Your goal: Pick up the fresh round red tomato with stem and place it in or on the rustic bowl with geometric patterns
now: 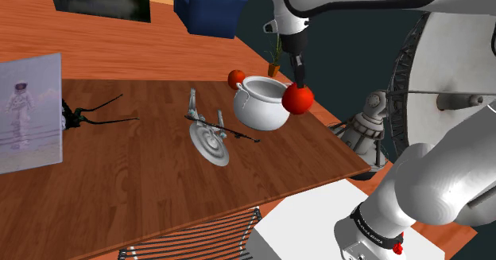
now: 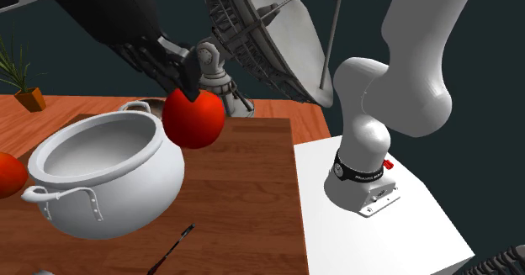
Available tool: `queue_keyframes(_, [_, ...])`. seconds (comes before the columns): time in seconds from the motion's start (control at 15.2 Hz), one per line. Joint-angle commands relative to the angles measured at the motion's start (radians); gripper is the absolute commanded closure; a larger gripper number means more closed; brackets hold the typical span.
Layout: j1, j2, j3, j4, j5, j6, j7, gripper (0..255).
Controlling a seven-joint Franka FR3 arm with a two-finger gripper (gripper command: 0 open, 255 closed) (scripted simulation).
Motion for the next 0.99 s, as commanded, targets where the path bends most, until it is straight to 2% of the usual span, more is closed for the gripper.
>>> queue_keyframes(0.0, [-0.020,0.020,-0.025,0.031,-0.023,0.002,-0.045,255])
queue_keyframes(0.46, [-0.091,0.129,-0.109,0.181,-0.087,0.015,-0.202,255])
queue_keyframes(0.92, [-0.162,0.286,-0.181,0.400,-0.120,0.013,-0.360,255])
